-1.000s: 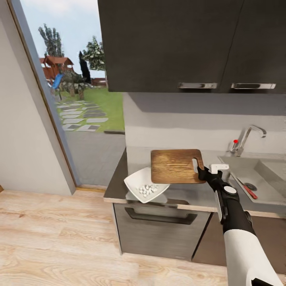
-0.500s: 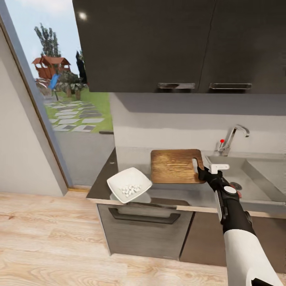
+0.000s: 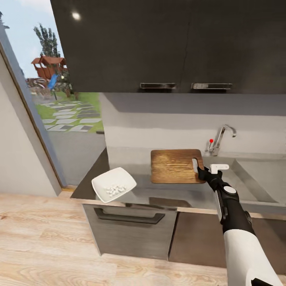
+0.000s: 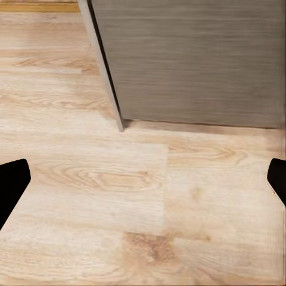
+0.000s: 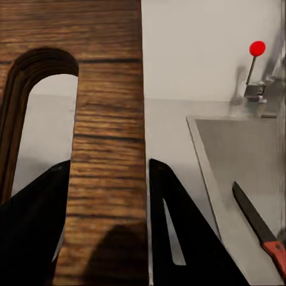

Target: In the kitchen, take the Vidalia onion out of the sink, dice it on the chopping board with the paring knife, put the diced onion into the bowl on the countertop, then place both the paring knife and the chopping board into the sink.

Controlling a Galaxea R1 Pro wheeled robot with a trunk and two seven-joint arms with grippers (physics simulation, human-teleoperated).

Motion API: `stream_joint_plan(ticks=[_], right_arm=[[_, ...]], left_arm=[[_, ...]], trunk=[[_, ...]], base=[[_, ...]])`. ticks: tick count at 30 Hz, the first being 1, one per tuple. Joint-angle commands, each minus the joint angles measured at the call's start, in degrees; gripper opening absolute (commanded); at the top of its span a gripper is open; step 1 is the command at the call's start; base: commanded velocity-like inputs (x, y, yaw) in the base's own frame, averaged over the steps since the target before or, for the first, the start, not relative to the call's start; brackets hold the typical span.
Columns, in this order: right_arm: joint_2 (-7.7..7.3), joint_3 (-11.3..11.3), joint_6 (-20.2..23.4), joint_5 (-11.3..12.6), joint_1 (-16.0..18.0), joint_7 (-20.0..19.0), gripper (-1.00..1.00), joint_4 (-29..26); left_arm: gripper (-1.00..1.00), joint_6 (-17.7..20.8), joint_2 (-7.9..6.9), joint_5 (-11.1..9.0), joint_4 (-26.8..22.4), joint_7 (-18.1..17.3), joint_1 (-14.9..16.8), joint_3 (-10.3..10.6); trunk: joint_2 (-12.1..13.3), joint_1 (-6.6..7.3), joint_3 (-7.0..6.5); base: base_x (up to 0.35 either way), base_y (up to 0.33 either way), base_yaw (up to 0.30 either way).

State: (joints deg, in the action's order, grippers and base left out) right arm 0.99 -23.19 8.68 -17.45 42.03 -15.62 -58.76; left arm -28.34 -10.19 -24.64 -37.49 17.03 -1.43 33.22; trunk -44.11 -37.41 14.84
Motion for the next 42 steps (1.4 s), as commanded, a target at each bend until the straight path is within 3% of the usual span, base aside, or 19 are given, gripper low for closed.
stream_joint_plan(ticks=[1, 8, 30, 32, 34, 36, 38, 41, 42], right_arm=[[0.08, -0.27, 0.20, -0.39, 0.08, -0.53, -1.00, -0.12], [0.09, -0.27, 0.20, -0.39, 0.07, -0.55, -1.00, -0.12], [0.29, -0.27, 0.38, -0.42, 0.07, 0.10, -1.00, -0.12], [0.48, -0.27, 0.62, -0.45, 0.07, 4.19, -1.00, -0.12], [1.13, -0.21, 0.86, -0.30, 0.07, 14.20, -1.00, -0.12], [3.33, -0.24, 0.96, -0.16, 0.08, 24.96, -1.00, -0.12], [5.82, -0.32, 1.05, -0.08, 0.07, 32.08, -1.00, -0.11], [7.91, -0.48, 1.05, 1.05, 0.07, 37.99, -1.00, 2.25], [8.16, -0.51, 1.02, 2.90, 0.07, 41.22, -1.00, 3.47]], left_arm=[[1.00, -0.14, -0.10, -0.32, -0.13, 0.55, 0.03, 0.44], [1.00, -0.14, -0.10, -0.32, -0.13, 0.55, 0.03, 0.44], [1.00, -0.14, -0.10, -0.32, -0.13, 0.55, 0.03, 0.44], [1.00, -0.14, -0.10, -0.32, -0.20, 0.55, 0.03, 0.44], [1.00, -0.14, -0.10, -0.32, -0.19, 0.55, 0.03, 0.44], [1.00, -0.14, -0.10, -0.32, -0.21, 0.55, 0.03, 0.44], [1.00, -0.14, -0.10, -0.32, -0.22, 0.55, 0.03, 0.44], [1.00, -0.14, -0.10, -0.32, -0.13, 0.55, 0.03, 0.44], [1.00, -0.14, -0.10, -0.34, -0.12, 0.55, 0.03, 0.44]], trunk=[[-0.07, -0.01, 0.07], [-0.07, -0.01, 0.07], [-0.07, -0.01, 0.07], [-0.07, -0.01, 0.07], [-0.07, -0.01, 0.07], [-0.07, -0.01, 0.07], [-0.07, -0.01, 0.07], [-0.07, -0.01, 0.07], [-0.07, -0.01, 0.07]], base=[[0.000, -0.256, -0.116], [0.000, -0.256, -0.166], [0.081, -0.253, -0.003], [0.094, -0.131, 0.000], [0.026, -0.034, 0.000], [0.007, -0.009, 0.000], [0.002, -0.002, 0.000], [0.000, 0.000, 0.000], [0.000, 0.000, 0.000]])
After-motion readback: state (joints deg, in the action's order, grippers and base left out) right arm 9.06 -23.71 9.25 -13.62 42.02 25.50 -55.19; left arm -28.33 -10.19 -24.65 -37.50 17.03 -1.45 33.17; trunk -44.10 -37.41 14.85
